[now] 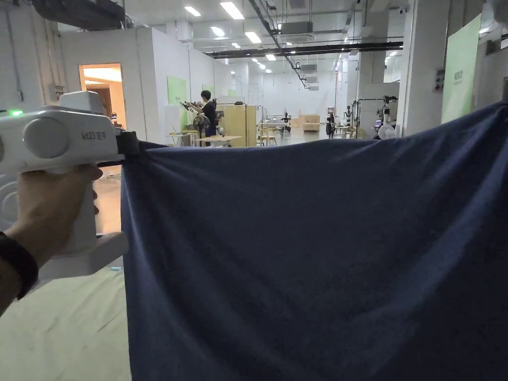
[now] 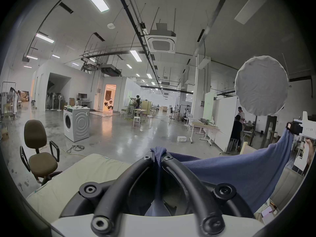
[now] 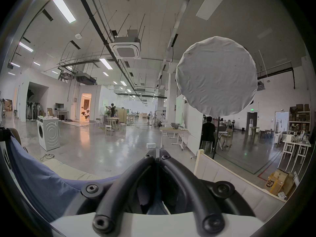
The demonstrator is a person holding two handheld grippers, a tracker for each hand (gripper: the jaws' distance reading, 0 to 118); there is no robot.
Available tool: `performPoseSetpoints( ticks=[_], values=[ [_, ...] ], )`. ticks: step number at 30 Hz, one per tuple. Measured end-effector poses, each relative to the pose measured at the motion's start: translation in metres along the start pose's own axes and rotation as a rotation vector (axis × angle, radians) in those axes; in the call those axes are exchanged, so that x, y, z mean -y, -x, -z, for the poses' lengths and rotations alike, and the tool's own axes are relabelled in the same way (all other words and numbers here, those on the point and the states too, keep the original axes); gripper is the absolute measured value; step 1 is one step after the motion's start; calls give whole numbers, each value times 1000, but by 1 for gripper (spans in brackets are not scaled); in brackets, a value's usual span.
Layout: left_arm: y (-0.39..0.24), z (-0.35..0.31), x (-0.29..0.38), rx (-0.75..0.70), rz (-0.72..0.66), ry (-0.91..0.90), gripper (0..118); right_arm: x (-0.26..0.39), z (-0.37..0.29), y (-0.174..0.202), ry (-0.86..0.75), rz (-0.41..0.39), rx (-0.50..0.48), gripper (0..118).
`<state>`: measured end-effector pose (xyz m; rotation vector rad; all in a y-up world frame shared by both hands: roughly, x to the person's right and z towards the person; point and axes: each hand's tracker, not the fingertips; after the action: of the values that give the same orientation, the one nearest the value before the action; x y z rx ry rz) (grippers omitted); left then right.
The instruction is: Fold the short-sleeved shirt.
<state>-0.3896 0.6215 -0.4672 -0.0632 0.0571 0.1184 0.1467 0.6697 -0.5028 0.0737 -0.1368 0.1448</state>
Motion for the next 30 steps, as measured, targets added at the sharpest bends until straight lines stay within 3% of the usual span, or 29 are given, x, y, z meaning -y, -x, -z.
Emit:
performPoseSetpoints(
  ticks=[2,4,12,18,20,21,23,26,27,29,30],
  values=[
    [-4,19,1,-20,34,21,6,-1,18,7,3,-15,4,2],
    [-4,36,6,-32,40,14,6,3,34,18,-10,-82,24,2],
    [-12,81,44,-51,7,23,6,42,78,30,74,-30,31,2],
    [-3,77,128,-20,15,85,6,110,71,28,91,-32,-26,2],
    [-1,60,157,2,0,141,6,144,43,37,110,4,-54,2],
    [3,45,184,4,-32,166,6,162,20,35,69,-35,-66,2],
    [9,23,216,15,-19,186,6,196,-14,37,81,-3,-106,2],
    [19,-21,274,41,-56,248,6,250,-70,34,129,-39,-158,2],
    [30,-36,295,69,-86,261,6,277,-95,31,200,20,-179,2],
    [37,-71,331,68,-130,278,6,300,-136,30,167,-82,-167,2],
    [42,-90,349,77,-165,302,6,322,-148,20,249,10,-170,2]
  ],
)
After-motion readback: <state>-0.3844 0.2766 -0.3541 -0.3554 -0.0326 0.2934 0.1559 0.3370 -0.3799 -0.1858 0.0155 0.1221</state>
